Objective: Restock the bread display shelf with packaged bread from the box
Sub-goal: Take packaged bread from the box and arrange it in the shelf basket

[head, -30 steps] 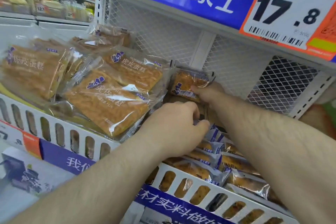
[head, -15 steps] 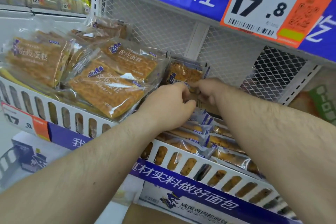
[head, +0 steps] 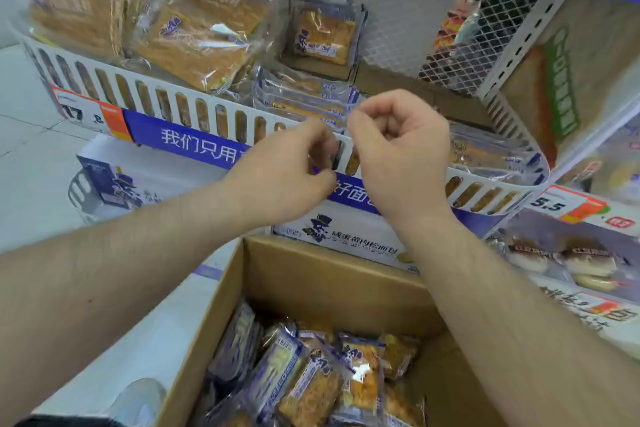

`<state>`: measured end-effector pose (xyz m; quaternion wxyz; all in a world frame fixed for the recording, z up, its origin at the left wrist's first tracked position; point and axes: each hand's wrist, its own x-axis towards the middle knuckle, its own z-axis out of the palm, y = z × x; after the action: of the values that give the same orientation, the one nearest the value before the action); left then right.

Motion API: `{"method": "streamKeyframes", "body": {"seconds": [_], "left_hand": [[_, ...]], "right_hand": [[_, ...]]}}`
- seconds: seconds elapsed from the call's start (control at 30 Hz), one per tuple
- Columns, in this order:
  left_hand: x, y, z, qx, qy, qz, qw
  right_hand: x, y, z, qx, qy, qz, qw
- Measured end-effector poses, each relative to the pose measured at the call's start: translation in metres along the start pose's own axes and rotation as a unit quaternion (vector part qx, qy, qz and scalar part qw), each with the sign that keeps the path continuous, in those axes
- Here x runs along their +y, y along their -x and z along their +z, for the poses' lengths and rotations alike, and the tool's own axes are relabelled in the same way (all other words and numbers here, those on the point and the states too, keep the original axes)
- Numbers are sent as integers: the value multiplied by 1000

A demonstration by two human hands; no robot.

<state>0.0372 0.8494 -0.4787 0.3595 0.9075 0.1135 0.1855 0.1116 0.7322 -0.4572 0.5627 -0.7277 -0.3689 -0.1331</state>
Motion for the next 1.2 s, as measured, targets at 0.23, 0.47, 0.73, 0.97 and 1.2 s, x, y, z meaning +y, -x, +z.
{"method": "streamKeyframes", "body": {"seconds": [0.23,0.47,0.73,0.97,1.2], "left_hand": [[-23,54,34,-354,-186,-61,914],[-41,51,47,-431,-214,-68,874],[-45,55,47,-495,-215,-80,838],[-46,59,46,-487,-207,-87,844],[-50,71,36,-491,-231,-93,835]], "right_hand": [[84,131,16,-183,112,369,904],[182,220,30,-391,198,548,713],[191,253,30,-421,269,532,684],[190,228,1,-397,226,444,771],[114,172,22,-536,229,168,795]]}}
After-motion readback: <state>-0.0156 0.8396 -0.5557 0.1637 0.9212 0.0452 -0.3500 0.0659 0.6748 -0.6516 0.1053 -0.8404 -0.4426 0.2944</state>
